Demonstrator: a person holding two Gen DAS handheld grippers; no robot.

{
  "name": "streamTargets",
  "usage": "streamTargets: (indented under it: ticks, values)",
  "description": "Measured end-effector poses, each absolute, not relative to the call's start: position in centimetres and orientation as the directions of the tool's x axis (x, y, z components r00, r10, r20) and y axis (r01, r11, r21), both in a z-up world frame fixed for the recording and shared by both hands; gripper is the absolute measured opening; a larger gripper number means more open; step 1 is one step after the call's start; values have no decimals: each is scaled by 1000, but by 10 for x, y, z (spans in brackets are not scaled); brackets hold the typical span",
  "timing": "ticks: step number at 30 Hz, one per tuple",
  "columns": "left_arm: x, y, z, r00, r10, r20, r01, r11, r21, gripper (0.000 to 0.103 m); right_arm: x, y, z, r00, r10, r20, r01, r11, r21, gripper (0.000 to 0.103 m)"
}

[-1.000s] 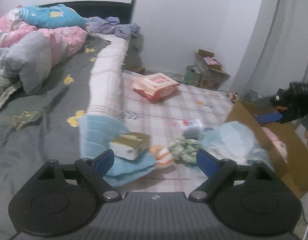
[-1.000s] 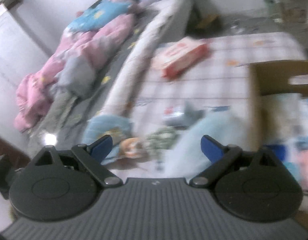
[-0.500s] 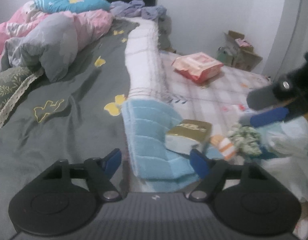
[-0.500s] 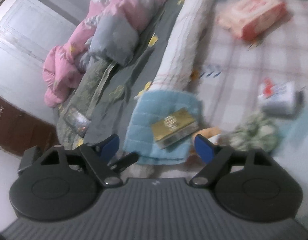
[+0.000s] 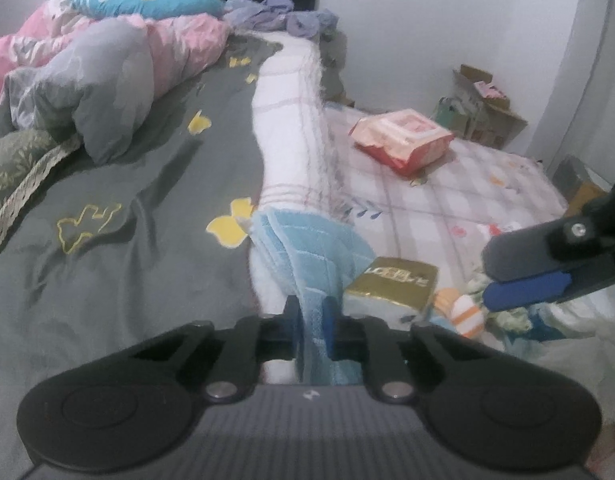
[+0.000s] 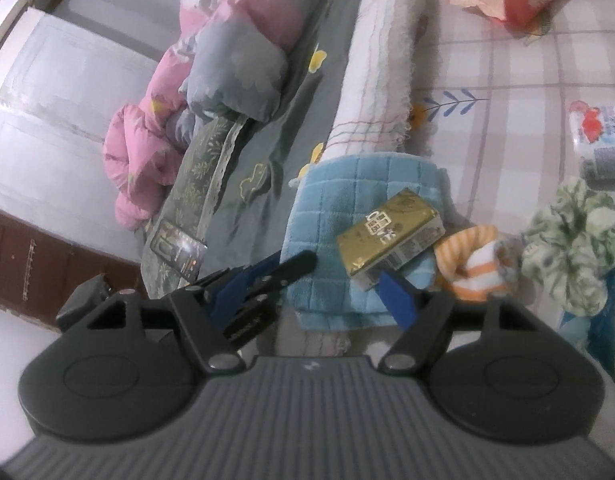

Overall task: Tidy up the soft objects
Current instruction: 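Pinch the blue towel edge with the left tool while the right tool reaches it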

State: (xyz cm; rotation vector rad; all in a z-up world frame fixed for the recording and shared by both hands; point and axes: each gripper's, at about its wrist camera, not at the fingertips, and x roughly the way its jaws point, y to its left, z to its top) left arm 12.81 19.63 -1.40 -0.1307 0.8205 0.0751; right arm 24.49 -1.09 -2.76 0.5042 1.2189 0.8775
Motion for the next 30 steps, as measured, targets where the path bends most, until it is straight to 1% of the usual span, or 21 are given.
streamTargets:
  ticks: [4,8,12,15,21,25,30]
  values:
    - [127,189,-5,709,0,-705,-103,989,-104,7,238,-23,-26,118,806,-579,-289,586,757,73]
    - [132,178,14,741,-107,-662,-51,975,-215,7,228,-45,-15,171,810,-561,-287,586,758,73]
    - [136,152,26,761,-138,-634,8,979,-204,7,217,-71,-6,223,810,-543,-282,587,759,73]
    - [136,141,23,754,-147,-640,16,978,-206,7,210,-87,-7,242,803,-545,-265,595,759,74]
    - [124,146,19,755,-112,-646,-29,979,-204,7,205,-93,-28,220,797,-563,-214,602,769,73]
    - [109,164,21,760,-72,-646,-75,978,-197,7,207,-77,-39,182,800,-572,-208,600,773,73]
    - [98,185,21,753,-30,-657,-120,976,-181,7,218,-51,-47,148,800,-581,-205,599,774,69]
